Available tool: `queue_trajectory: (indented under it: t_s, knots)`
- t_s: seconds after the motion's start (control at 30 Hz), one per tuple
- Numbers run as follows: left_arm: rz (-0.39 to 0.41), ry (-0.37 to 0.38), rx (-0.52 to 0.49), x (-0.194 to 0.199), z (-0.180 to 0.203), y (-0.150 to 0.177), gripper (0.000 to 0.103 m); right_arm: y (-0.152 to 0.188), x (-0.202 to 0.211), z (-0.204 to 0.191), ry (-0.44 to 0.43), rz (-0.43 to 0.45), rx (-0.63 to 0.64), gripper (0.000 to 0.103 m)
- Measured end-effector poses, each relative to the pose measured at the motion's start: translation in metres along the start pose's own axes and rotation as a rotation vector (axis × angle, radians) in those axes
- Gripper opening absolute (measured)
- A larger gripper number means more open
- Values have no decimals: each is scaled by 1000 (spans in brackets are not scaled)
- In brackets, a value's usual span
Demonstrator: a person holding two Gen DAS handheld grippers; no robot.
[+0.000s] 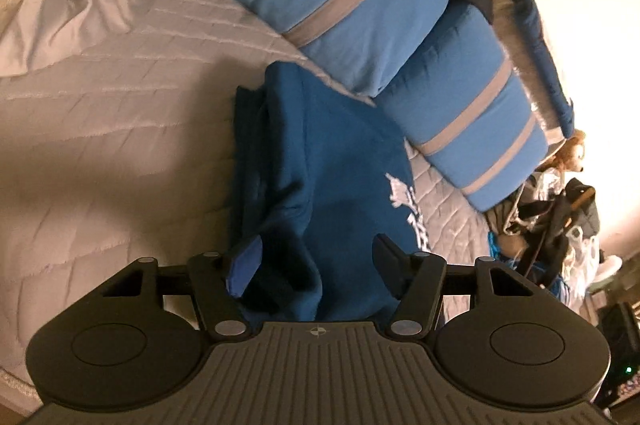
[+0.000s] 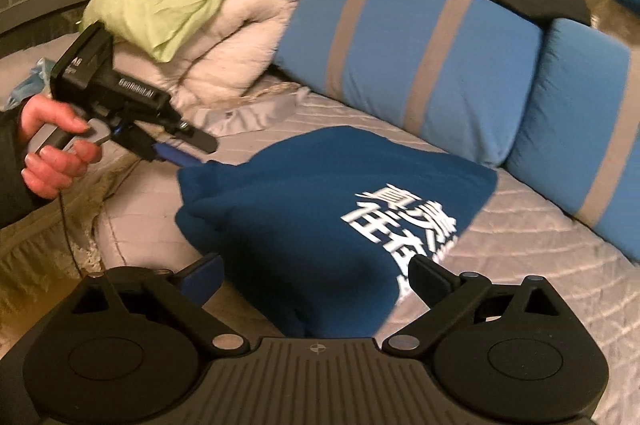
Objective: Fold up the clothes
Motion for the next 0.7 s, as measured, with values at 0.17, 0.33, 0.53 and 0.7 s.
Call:
queue_trajectory:
  t_s: [0.17,0.33,0.53,0.7]
  knots:
    - [-22,-48,-34,0,-2,3,23,0,0,7,4,6,-31,99]
    - [-21,-113,-121,15,2,4,9,1,0,6,1,12,-39,99]
    - [-28,-136,-120,24,-11,14,8,4,4,11,0,12,-45,99]
    - [-69,-225,-178,3,-20,26,8,9,0,22,19,-8,-85,99]
Point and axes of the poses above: each gripper's, at about its wrist camera, not at the fingertips, and x roughly against the way its jaws point, z to its right, y to its underside, the point moved 7 cm from there along -x, roughly the way its jaws point, and after that the axes turned 4 degrees about y, right-handed, at the moved point
